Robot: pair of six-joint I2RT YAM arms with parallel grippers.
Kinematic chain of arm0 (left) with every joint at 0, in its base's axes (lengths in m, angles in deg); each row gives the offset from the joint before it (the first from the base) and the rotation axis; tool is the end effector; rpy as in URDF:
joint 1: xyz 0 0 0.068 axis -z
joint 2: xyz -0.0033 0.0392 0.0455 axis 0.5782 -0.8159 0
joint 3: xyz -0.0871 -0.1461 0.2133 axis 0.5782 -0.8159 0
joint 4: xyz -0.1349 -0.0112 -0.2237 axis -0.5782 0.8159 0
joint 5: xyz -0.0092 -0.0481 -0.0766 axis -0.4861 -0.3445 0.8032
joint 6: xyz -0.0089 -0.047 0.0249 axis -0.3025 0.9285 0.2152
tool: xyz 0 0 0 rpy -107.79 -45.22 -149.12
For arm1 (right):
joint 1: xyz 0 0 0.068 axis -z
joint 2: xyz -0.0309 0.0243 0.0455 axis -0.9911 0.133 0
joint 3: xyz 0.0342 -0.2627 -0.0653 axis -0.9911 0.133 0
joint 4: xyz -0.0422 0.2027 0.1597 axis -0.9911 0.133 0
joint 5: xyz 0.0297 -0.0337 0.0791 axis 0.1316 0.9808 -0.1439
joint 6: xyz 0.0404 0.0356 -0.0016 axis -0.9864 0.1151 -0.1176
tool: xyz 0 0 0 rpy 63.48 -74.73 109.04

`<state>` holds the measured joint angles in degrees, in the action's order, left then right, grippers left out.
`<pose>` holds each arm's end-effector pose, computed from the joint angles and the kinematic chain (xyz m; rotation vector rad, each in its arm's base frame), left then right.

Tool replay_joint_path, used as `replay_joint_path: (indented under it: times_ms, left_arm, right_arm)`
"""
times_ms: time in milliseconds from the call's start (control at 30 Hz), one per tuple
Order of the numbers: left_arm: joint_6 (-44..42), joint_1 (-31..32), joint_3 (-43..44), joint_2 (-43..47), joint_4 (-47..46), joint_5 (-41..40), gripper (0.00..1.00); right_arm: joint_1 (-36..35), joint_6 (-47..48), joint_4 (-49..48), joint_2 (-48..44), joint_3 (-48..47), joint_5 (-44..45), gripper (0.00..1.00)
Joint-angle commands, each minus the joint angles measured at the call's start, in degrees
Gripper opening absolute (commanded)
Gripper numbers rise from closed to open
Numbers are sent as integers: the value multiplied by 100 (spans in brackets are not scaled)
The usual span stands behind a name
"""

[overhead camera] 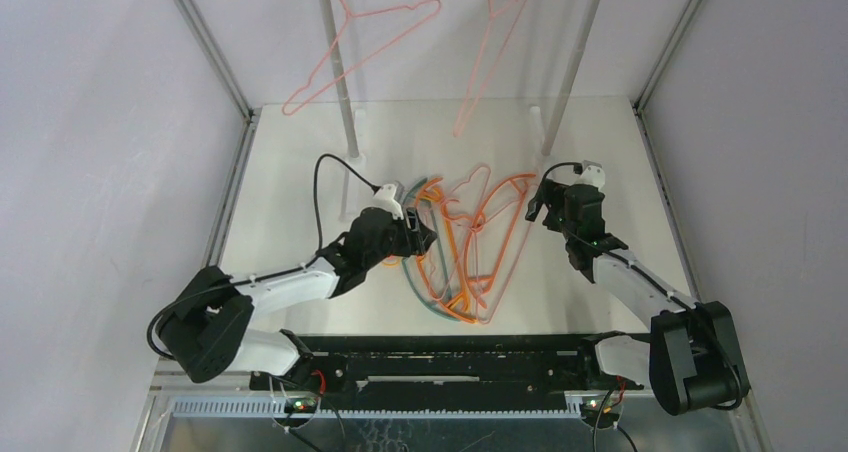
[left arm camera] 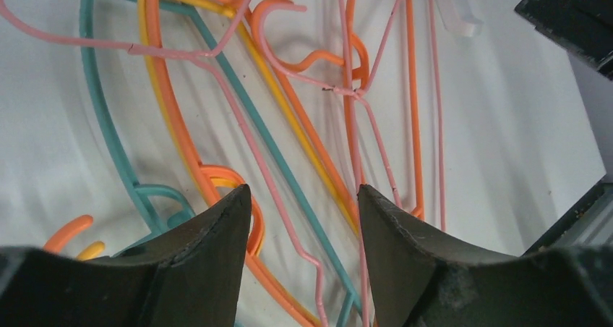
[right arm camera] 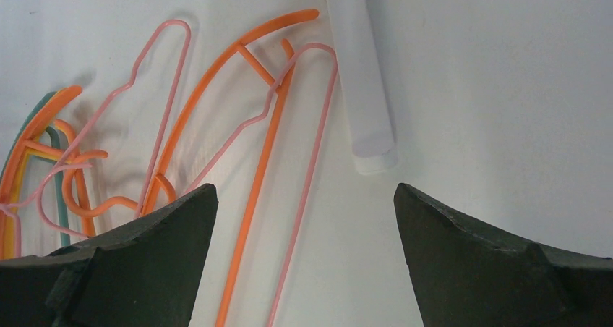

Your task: Organize the hangers

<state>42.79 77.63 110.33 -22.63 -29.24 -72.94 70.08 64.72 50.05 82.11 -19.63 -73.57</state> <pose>0.2053 -0.1835 0.1959 0.1049 2.1160 -0.7509 0.2414 0.0464 0.2027 0.2394 2.0904 0.1612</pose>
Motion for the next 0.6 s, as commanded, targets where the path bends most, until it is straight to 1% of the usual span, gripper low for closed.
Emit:
replay_joint_path:
  times_ms: [0, 233, 333, 433, 567]
  left_arm:
    - [162, -12, 165, -166, -619, -75, 59]
    - [269, 8, 336, -660, -856, 289, 47]
    - [236, 203, 482, -765, -833, 385, 46]
    - [198, 422, 711, -897, -591, 265, 46]
    - [201, 518, 849, -998, -478, 216, 45]
  right_arm:
    - [-41, 50, -98, -18, -249, 152, 100]
    - [-41, 63, -94, -38, -248, 197, 100]
    - [-39, 59, -120, -9, -249, 198, 100]
    - [-38, 63, -153, 23, -249, 170, 100]
    - [-43, 54, -84, 16, -283, 189, 100]
